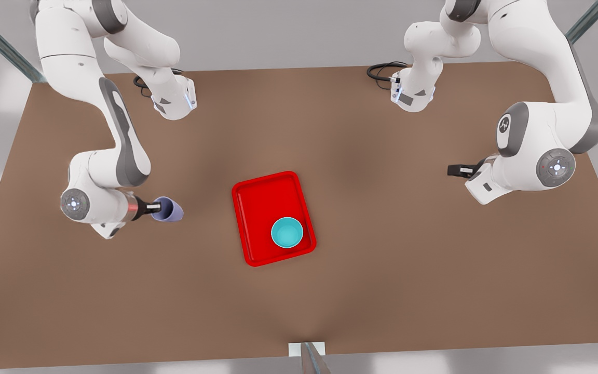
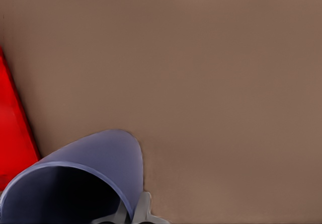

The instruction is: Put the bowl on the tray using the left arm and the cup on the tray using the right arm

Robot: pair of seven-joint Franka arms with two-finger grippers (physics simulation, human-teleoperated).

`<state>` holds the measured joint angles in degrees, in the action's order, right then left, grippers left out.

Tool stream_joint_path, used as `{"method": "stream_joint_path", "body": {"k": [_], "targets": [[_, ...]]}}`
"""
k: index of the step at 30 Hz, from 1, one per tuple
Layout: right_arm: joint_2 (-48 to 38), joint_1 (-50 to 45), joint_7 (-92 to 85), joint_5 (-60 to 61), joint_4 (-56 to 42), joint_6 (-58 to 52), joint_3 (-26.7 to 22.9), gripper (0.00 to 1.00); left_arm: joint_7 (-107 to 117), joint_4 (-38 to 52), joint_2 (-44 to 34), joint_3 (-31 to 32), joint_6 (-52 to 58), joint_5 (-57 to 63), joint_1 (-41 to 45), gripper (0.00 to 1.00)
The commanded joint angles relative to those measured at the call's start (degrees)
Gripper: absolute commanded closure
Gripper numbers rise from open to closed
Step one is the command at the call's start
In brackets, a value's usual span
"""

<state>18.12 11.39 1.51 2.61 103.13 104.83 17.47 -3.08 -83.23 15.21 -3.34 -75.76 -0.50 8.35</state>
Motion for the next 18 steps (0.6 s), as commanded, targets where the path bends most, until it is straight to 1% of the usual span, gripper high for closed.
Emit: {"method": "stream_joint_path", "body": {"k": [1, 3, 5, 7, 8, 11, 15, 17, 18], "targets": [[0.3, 0.0, 0.6, -0.3, -0.6, -0.2, 0.6, 0.79, 0.0, 0.0, 0.0, 0.0, 0.0, 0.1, 0.0, 0.00], [1.0, -0.1, 5.3, -0.3, -3.1, -0.2, 3.3, 0.79, 0.0, 0.0, 0.0, 0.0, 0.0, 0.1, 0.0, 0.00], [1.3, -0.1, 10.4, -0.3, -4.7, -0.2, 7.0, 0.79, 0.0, 0.1, 0.1, 0.0, -0.4, 0.1, -0.1, 0.00], [2.1, -0.5, 12.3, -0.3, -6.9, -0.1, 9.1, 0.79, 0.0, 0.1, 0.1, 0.0, -0.4, 0.1, -0.1, 0.00], [2.6, -2.6, 14.5, -0.4, -8.8, 0.0, 9.8, 0.79, 0.0, 0.1, 0.0, 0.0, -0.4, 0.1, 0.0, 0.00], [3.4, -8.8, 18.6, -0.5, -12.2, 0.7, 9.9, 0.79, 0.0, 0.0, 0.1, 0.0, -0.4, 0.1, -0.1, 0.00], [4.3, -13.7, 21.3, -0.2, -15.2, 0.8, 10.0, 0.79, 0.0, 0.0, 0.2, 0.0, -0.5, 0.1, -0.1, 0.00], [5.3, -13.9, 21.2, -0.3, -15.2, 0.8, 10.1, 0.79, 0.0, 0.1, 0.2, 0.0, -0.4, 0.1, -0.1, 0.00], [5.6, -16.0, 21.2, -0.4, -15.2, 0.9, 10.3, 0.79, 0.0, 0.1, 0.2, 0.0, -0.4, 0.1, -0.1, 0.00]]}}
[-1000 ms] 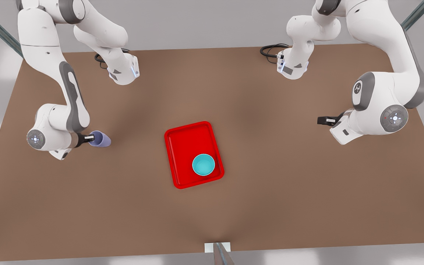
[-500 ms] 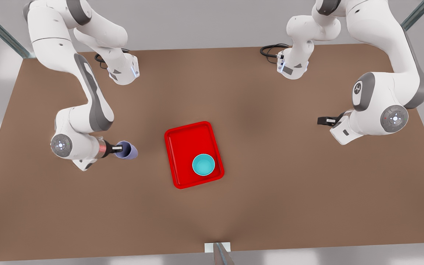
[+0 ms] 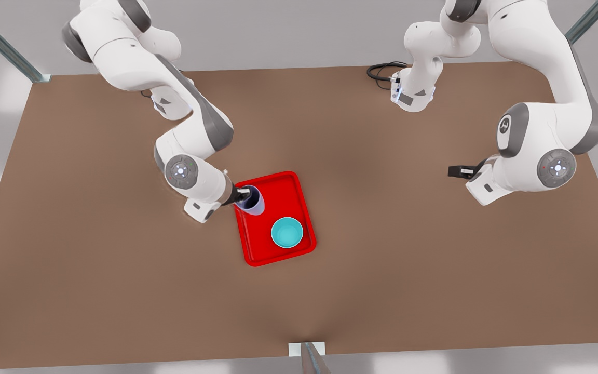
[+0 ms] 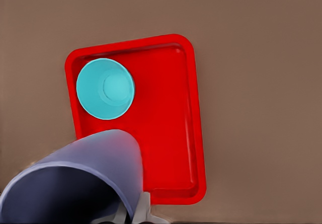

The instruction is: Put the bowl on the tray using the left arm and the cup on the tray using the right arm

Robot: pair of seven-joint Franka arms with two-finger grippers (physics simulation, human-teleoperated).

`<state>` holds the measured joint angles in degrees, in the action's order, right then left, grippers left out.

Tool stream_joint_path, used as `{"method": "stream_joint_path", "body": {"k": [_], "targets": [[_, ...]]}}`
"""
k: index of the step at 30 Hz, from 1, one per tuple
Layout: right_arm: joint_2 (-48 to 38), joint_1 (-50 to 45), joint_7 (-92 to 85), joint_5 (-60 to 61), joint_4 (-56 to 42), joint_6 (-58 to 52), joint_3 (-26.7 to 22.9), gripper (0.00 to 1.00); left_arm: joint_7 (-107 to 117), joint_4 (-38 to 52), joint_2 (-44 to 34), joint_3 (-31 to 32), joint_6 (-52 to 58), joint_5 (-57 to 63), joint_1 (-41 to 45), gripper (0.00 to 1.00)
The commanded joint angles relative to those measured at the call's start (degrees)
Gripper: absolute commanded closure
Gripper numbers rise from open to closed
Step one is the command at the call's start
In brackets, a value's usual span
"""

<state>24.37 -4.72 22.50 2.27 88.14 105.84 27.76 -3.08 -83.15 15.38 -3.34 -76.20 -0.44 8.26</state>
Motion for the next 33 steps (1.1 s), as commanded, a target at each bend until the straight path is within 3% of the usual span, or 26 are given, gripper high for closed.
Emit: {"method": "stream_joint_path", "body": {"k": [1, 14, 16, 26, 27, 28, 29, 30, 33], "targets": [[0.3, 0.1, 0.1, -0.4, 0.0, -0.1, 0.0, 0.79, 0.0, 0.0, 0.0, 0.0, 0.0, 0.0, 0.0, 0.00], [7.5, -7.5, 0.8, -6.7, 1.1, 1.6, -0.2, 0.79, 0.0, 0.0, 1.1, 0.0, -0.5, 0.0, -0.2, 0.00], [12.6, -7.4, 1.1, -9.6, 0.8, 8.1, -0.5, 0.79, 0.0, 0.0, 1.1, 0.0, -0.5, 0.0, -0.2, 0.00], [12.0, -7.4, 3.2, -12.9, 4.9, 8.1, -0.6, 0.79, 0.0, -0.1, 1.2, 0.0, -1.0, 0.0, -0.4, 0.00], [12.0, -7.4, 3.4, -12.9, 4.9, 7.9, -0.6, 0.63, 0.0, -0.1, 1.2, -0.1, -0.9, 0.0, -0.4, 0.00], [12.0, -7.4, 3.8, -12.9, 4.9, 8.0, -0.6, 0.13, 0.0, -0.1, 1.2, -0.1, -1.0, 0.0, -0.4, 0.00], [12.1, -7.4, 4.2, -12.9, 4.9, 8.1, -0.6, 0.03, 0.0, -0.1, 1.4, 0.0, -1.0, 0.0, -0.4, 0.00], [12.0, -7.4, 4.3, -12.9, 4.9, 8.0, -0.6, 0.00, 0.0, -0.1, 1.5, -0.1, -1.0, 0.0, -0.4, 0.00], [12.0, -7.3, 4.3, -12.9, 4.9, 7.8, -0.6, 0.00, 0.0, -0.1, 1.5, -0.1, -1.0, 0.0, -0.4, 0.00]]}}
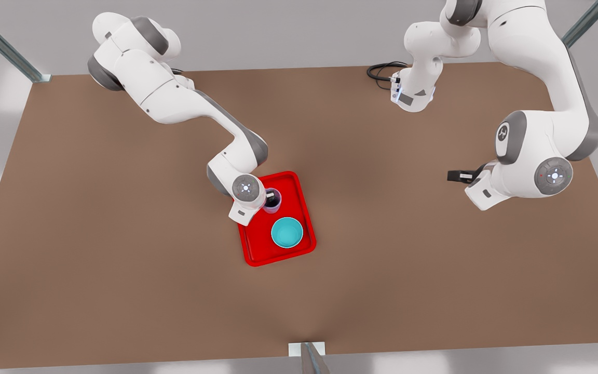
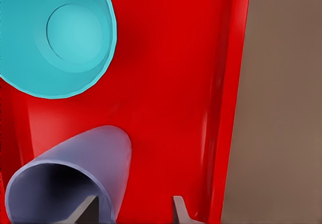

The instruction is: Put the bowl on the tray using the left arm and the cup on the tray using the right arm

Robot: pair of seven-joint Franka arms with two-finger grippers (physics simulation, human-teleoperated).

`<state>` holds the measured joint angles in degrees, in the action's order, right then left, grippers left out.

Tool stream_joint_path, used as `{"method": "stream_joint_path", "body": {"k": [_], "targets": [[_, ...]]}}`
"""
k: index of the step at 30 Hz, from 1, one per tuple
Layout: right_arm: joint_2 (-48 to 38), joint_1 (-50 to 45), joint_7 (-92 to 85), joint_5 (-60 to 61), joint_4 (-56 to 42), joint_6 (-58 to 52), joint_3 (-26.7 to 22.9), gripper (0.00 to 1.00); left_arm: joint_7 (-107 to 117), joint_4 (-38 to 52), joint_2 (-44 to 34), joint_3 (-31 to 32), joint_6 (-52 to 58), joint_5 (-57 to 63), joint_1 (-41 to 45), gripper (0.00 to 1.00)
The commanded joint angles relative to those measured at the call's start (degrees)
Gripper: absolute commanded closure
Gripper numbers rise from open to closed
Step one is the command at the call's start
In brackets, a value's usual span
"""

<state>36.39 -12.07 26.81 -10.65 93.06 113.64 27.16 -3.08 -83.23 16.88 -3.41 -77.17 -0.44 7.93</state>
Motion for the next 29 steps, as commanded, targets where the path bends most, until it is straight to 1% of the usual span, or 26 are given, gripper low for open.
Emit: {"method": "stream_joint_path", "body": {"k": [1, 11, 13, 14, 15, 16, 18, 19, 20, 21, 22, 23, 24, 25, 29], "targets": [[0.0, 0.0, 0.0, -0.1, 0.0, 0.0, 0.0, 0.00, 0.0, 0.0, 0.0, 0.0, 0.0, 0.0, 0.0, 0.00], [-0.3, 0.5, -0.3, 0.0, -0.2, -0.2, 0.1, 0.00, -0.1, 0.2, 0.0, 0.0, 0.0, 0.0, 0.0, 0.00], [-2.0, 2.1, -0.2, 0.8, -0.2, -0.3, 0.4, 0.00, 0.0, 0.2, 0.0, 0.0, 0.0, 0.0, 0.0, 0.00], [-5.0, 4.9, -0.4, 1.9, -0.1, -0.4, 0.4, 0.00, 0.0, 0.2, 0.0, 0.0, 0.0, 0.0, 0.0, 0.00], [-10.0, 9.5, -2.0, 2.8, -0.2, -2.6, 0.5, 0.00, 0.0, 0.2, 0.0, 0.0, 0.0, 0.0, 0.0, 0.00], [-15.9, 15.5, -5.3, 3.2, -0.4, -5.5, 0.6, 0.00, -0.1, 0.4, 0.0, 0.0, 0.1, 0.0, 0.0, 0.00], [-23.5, 25.2, -13.2, 6.1, -1.2, -8.6, 0.3, 0.00, 0.1, 0.7, -0.1, -0.1, 0.3, -0.1, 0.0, 0.00], [-25.9, 26.1, -13.6, 6.3, -1.2, -9.4, -1.0, 0.00, 0.7, 1.0, -0.1, -0.1, 0.1, -0.3, 0.0, 0.00], [-26.8, 22.6, -13.8, 8.2, -2.3, -15.4, -9.0, 0.00, 0.5, 2.5, 1.0, -0.1, 0.3, 0.0, 0.0, 0.00], [-26.4, 19.6, -18.5, 10.1, -6.5, -20.0, -16.5, 0.00, 0.6, 2.9, 1.3, -0.1, 0.4, -0.1, 0.0, 0.00], [-22.2, 17.5, -20.9, 10.3, -15.4, -26.7, -20.9, 0.00, 0.7, 2.9, 1.3, -0.1, 0.2, -0.2, 0.0, 0.00], [-15.7, 15.1, -21.0, 10.4, -28.9, -36.0, -24.0, 0.00, 0.8, 2.9, 1.4, -0.1, 0.2, -0.2, -0.1, 0.00], [-19.1, 16.1, -21.2, 10.5, -25.3, -35.3, -23.8, 0.00, 0.8, 2.9, 1.6, -0.1, 0.2, -0.3, 0.0, 0.00], [-26.0, 16.5, -21.2, 10.5, -14.5, -29.7, -23.7, 0.00, 0.8, 2.9, 1.8, -0.1, 0.3, -0.3, 0.0, 0.00], [-25.9, 16.9, -21.4, 10.5, -14.5, -29.2, -23.6, 0.00, 0.8, 3.0, 2.1, 0.0, 0.2, -0.3, 0.0, 0.00]]}}
